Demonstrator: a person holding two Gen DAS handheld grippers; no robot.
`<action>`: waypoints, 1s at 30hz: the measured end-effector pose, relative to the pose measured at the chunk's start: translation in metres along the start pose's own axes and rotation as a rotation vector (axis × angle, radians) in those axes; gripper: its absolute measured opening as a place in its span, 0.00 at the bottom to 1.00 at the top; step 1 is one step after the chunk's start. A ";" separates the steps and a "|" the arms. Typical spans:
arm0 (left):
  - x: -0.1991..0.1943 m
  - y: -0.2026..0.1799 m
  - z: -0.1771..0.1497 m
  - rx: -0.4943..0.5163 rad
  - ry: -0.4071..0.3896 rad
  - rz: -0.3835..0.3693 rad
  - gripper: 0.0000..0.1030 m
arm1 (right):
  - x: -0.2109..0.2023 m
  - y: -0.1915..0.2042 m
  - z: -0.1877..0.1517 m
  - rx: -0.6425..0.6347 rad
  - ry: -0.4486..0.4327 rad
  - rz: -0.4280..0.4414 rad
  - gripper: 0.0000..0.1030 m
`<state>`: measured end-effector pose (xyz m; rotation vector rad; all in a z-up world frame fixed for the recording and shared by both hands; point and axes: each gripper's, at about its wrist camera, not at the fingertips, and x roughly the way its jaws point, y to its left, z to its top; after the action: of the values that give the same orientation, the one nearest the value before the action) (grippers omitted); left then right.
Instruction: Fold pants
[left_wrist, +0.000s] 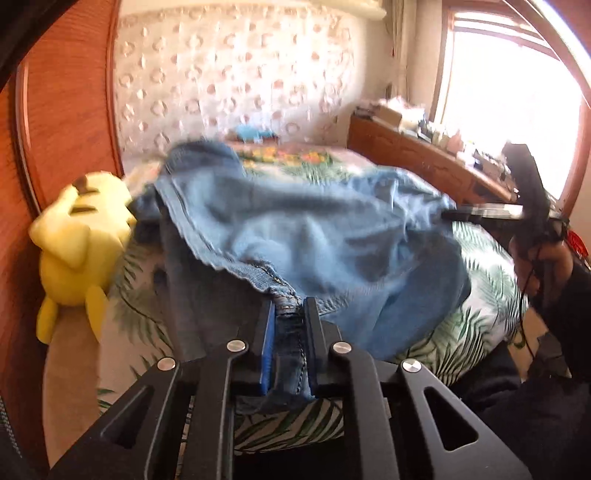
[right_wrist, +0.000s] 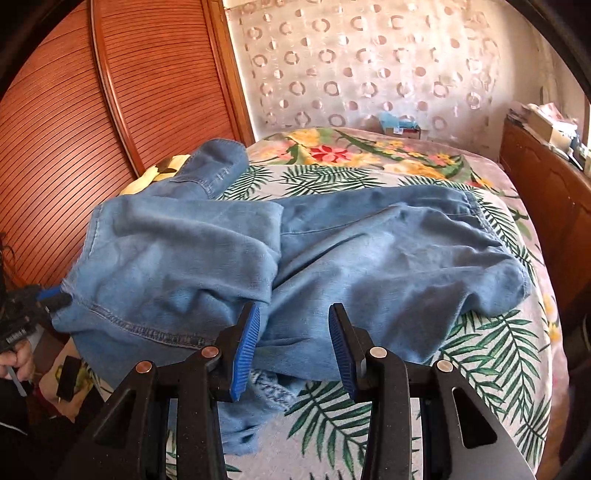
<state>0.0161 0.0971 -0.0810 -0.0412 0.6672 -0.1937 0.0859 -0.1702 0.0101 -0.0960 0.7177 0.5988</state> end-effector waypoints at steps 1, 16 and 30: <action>-0.007 0.002 0.003 -0.006 -0.017 0.003 0.15 | 0.001 0.002 -0.001 -0.003 -0.001 0.006 0.39; -0.009 0.027 -0.011 -0.048 0.048 0.048 0.08 | 0.023 0.017 -0.020 -0.079 0.095 0.094 0.13; -0.008 0.024 -0.010 -0.036 0.060 0.043 0.08 | 0.007 0.007 -0.035 -0.049 0.092 0.116 0.07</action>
<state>0.0079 0.1228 -0.0864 -0.0558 0.7303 -0.1415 0.0660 -0.1709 -0.0201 -0.1288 0.8020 0.7270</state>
